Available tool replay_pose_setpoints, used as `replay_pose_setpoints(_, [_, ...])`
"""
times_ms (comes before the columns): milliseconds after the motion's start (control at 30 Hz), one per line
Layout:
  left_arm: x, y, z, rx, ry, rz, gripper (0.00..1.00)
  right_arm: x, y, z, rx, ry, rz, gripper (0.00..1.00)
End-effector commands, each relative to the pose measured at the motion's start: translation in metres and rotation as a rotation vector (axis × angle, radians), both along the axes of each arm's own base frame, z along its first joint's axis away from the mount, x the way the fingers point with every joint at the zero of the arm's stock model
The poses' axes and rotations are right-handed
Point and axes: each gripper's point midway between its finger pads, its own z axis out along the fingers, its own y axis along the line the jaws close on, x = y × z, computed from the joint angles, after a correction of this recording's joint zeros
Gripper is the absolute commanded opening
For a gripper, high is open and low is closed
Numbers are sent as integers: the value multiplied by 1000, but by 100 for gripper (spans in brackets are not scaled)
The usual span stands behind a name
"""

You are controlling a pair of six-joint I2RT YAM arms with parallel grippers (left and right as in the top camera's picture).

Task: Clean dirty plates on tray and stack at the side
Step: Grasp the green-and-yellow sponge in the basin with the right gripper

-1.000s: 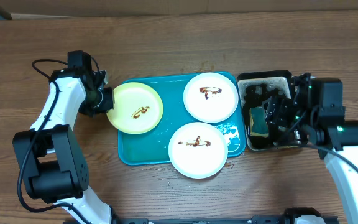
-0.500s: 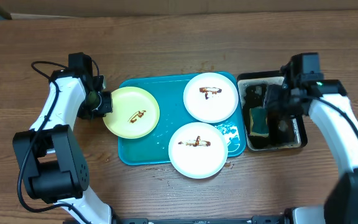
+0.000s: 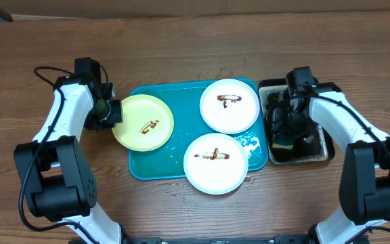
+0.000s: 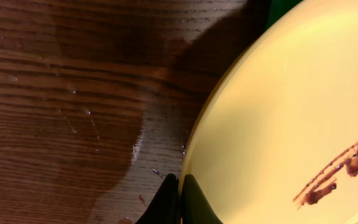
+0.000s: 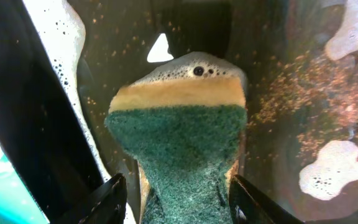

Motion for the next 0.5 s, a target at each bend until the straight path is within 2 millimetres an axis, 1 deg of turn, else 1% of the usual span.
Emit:
replay_pose_setpoints(0, [5,3,12,24,-31,13,4,8,-8,4,-48,-36,-25,52])
replay_pose_setpoints(67, [5,3,12,24,-31,13,4,8,-8,3,-48,-36,-25,49])
replay_pose_setpoints(233, [5,3,12,24,-30,13,4,-6,-9,-12,-46,-3,-47,39])
replay_pose_setpoints(333, [5,3,12,24,-31,13,4,-13,-7,-17,-35,15,-46,34])
replay_pose_setpoints(433, [5,3,12,24,-31,13,4,-15,-8,-18,-36,20,-46,23])
replay_pose_setpoints(467, [5,3,12,24,-31,13,4,-15,-8,-18,-36,21,-50,22])
